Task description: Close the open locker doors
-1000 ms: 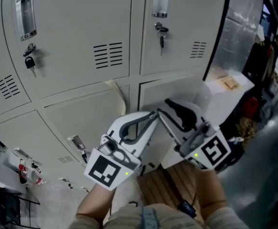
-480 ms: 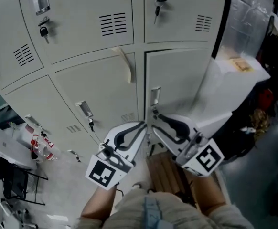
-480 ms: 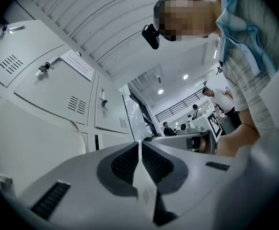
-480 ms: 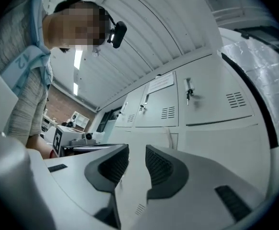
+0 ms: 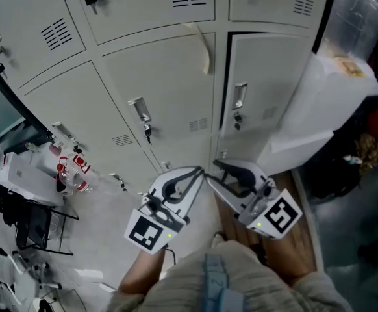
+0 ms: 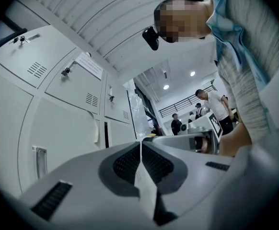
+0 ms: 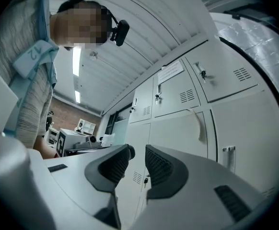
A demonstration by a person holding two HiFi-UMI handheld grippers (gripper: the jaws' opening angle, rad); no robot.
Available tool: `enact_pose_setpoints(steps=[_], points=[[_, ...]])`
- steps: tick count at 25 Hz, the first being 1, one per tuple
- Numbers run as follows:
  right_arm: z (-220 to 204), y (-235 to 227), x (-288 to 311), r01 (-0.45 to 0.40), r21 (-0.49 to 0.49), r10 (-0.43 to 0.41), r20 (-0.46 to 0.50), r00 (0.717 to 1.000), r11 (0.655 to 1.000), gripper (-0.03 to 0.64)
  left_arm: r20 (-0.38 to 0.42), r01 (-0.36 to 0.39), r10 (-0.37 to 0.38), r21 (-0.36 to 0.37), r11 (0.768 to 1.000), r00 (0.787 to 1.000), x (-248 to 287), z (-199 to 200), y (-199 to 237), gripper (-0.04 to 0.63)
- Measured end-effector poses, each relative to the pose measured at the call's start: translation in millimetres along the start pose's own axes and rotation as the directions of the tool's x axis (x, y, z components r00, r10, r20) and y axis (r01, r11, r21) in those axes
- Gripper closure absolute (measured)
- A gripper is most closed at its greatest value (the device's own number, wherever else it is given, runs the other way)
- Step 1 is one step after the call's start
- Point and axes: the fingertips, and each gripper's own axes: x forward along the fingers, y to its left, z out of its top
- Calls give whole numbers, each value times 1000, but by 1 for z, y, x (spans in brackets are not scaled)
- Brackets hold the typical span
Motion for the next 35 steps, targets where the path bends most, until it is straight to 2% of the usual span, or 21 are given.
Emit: enact_pose_setpoints(steps=[5, 11, 23, 30, 35], points=[[-16, 51, 8, 10, 46, -10, -11, 1000, 999, 531, -53, 8, -10, -39, 999, 999, -50, -11, -11, 589], [-36, 119, 19, 8, 66, -5, -46, 999, 998, 614, -105, 5, -12, -68, 998, 994, -111, -19, -23, 589], [-54, 196, 16, 52, 106, -45, -70, 997, 993, 614, -94, 36, -47, -118, 992, 994, -182, -22, -54, 589], [-58, 224, 28, 28, 75, -21, -93, 995, 997, 615, -102, 20, -34, -135, 991, 994, -212, -23, -54, 589], [-59, 238, 37, 10, 91, -1, -91, 996, 996, 615, -94, 0, -15, -156, 988, 995, -229, -21, -51, 589]])
